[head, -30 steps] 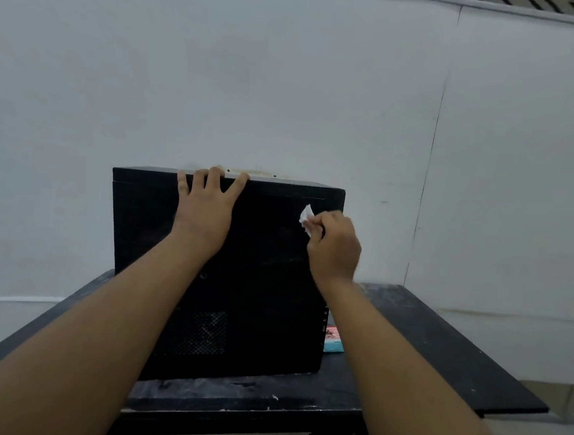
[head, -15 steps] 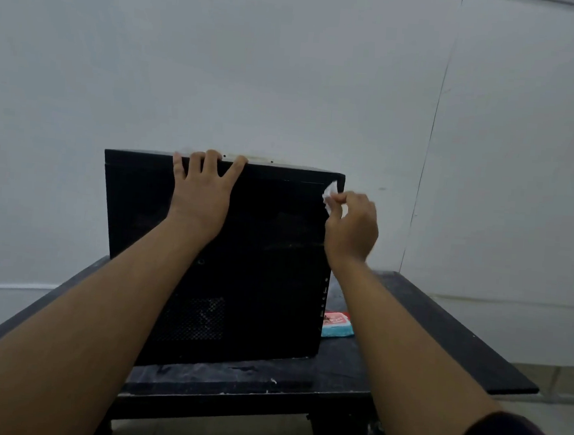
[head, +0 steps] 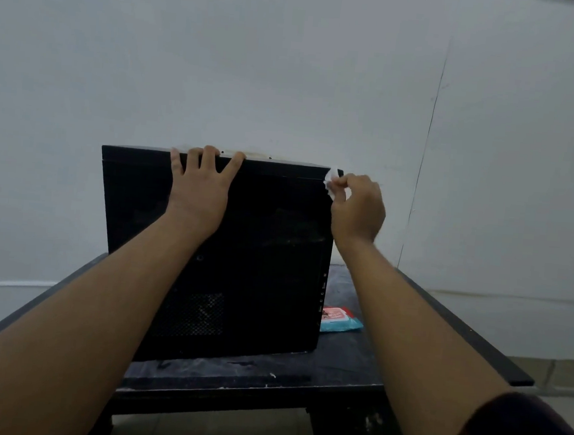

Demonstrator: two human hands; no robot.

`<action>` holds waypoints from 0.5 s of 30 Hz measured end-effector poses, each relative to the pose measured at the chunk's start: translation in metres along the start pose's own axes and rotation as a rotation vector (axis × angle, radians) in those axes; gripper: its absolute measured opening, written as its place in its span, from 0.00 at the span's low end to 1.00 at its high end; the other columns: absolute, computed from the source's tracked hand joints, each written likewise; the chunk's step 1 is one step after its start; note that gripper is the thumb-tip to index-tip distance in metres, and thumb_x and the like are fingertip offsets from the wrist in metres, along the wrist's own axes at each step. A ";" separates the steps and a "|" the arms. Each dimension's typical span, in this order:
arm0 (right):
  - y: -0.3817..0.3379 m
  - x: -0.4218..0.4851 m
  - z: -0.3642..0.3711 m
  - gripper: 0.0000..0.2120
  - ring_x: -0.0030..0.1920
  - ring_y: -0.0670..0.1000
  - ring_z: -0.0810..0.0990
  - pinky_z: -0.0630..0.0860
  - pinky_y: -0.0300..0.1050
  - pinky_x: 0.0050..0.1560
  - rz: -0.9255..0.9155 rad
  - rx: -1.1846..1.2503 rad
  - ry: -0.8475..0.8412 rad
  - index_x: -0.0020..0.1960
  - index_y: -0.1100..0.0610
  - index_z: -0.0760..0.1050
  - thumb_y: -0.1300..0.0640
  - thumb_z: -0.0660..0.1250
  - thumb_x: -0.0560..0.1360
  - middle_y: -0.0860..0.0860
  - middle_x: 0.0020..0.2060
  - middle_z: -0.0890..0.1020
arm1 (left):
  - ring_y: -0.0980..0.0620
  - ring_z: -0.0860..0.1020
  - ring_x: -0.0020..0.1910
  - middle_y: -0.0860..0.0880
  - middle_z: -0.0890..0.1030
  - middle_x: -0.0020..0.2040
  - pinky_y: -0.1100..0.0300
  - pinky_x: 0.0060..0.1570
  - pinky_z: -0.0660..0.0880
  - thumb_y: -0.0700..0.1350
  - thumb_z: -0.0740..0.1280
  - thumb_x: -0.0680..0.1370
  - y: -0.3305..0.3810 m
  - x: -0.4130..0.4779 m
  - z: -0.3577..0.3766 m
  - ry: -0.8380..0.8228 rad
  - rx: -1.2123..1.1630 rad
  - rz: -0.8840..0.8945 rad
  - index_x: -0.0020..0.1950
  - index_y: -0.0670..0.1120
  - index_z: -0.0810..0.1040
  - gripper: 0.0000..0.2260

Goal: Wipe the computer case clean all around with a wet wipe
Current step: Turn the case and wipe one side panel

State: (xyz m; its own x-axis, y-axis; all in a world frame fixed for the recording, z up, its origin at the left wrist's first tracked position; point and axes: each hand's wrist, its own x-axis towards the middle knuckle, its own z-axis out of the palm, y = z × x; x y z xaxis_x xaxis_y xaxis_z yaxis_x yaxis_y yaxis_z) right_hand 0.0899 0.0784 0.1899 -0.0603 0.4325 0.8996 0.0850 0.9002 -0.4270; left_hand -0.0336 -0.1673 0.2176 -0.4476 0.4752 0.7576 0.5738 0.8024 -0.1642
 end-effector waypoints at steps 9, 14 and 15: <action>0.032 -0.086 -0.004 0.04 0.42 0.49 0.79 0.68 0.38 0.34 0.041 -0.018 -0.123 0.48 0.52 0.85 0.53 0.78 0.78 0.46 0.44 0.84 | 0.35 0.60 0.77 0.39 0.60 0.77 0.28 0.79 0.49 0.48 0.77 0.76 0.002 0.000 -0.002 -0.015 0.038 -0.006 0.86 0.55 0.49 0.48; 0.000 -0.006 -0.001 0.06 0.48 0.49 0.79 0.69 0.44 0.40 0.022 -0.008 -0.034 0.49 0.50 0.87 0.48 0.75 0.79 0.45 0.48 0.86 | 0.34 0.59 0.78 0.38 0.60 0.77 0.28 0.79 0.48 0.47 0.77 0.77 0.001 0.000 -0.002 -0.014 0.023 0.001 0.86 0.54 0.50 0.47; -0.003 0.002 -0.001 0.06 0.49 0.49 0.79 0.70 0.44 0.40 0.013 -0.002 -0.036 0.49 0.50 0.87 0.48 0.75 0.79 0.45 0.48 0.86 | 0.34 0.59 0.78 0.38 0.60 0.77 0.27 0.79 0.48 0.47 0.77 0.77 0.001 0.000 -0.002 -0.014 0.020 0.004 0.86 0.54 0.50 0.46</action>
State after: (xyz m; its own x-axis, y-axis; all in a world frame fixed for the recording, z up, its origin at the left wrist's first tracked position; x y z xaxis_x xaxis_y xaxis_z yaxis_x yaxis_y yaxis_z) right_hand 0.0904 0.0764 0.1931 -0.0952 0.4460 0.8899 0.0881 0.8943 -0.4388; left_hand -0.0318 -0.1673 0.2181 -0.4552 0.4832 0.7479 0.5620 0.8074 -0.1796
